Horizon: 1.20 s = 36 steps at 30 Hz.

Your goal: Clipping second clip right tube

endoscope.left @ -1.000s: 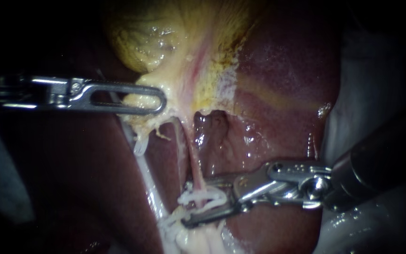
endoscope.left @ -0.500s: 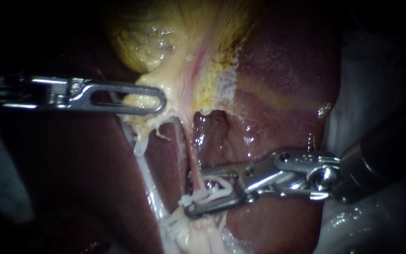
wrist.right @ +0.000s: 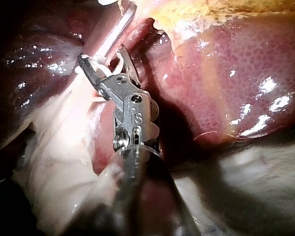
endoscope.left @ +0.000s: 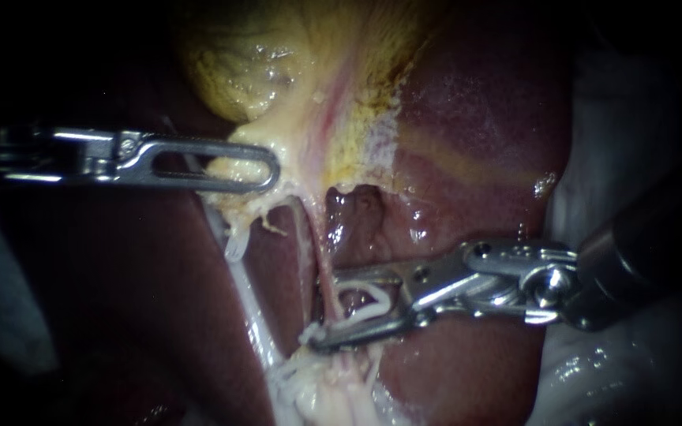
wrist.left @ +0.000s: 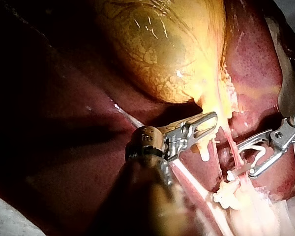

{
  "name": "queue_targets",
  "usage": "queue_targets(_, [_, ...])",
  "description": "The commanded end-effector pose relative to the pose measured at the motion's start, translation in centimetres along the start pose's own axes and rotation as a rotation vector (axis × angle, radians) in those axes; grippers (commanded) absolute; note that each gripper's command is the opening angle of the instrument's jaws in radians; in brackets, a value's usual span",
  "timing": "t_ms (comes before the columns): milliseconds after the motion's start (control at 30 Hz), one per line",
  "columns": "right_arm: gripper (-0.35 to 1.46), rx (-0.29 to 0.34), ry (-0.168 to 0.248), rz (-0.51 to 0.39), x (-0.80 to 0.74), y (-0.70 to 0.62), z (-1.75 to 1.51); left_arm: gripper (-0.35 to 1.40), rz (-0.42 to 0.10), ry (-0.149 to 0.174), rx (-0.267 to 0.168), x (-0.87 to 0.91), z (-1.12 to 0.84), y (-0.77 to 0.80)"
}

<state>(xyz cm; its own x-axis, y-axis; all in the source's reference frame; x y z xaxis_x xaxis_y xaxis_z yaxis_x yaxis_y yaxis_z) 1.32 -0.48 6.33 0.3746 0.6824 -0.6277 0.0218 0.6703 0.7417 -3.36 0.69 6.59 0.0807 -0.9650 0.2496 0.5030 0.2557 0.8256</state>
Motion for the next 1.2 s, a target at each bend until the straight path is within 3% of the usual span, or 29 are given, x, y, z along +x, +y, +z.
queue_targets(33, [0.5,0.0,-0.001,-0.001,-0.01,0.0,0.02,-0.35,0.0,0.0,-0.001,0.0,0.0,0.0])
queue_targets(600, [0.5,0.005,-0.007,-0.013,-0.16,-0.02,0.33,-0.35,0.0,0.001,0.001,0.0,0.01,-0.01])
queue_targets(800, [0.5,0.013,-0.01,-0.015,-0.18,-0.05,0.45,-0.35,-0.001,0.001,0.001,0.0,0.02,-0.01])
queue_targets(1200, [0.48,0.041,0.022,-0.015,-0.13,-0.07,0.56,-0.35,-0.001,0.002,0.002,0.0,0.03,-0.03])
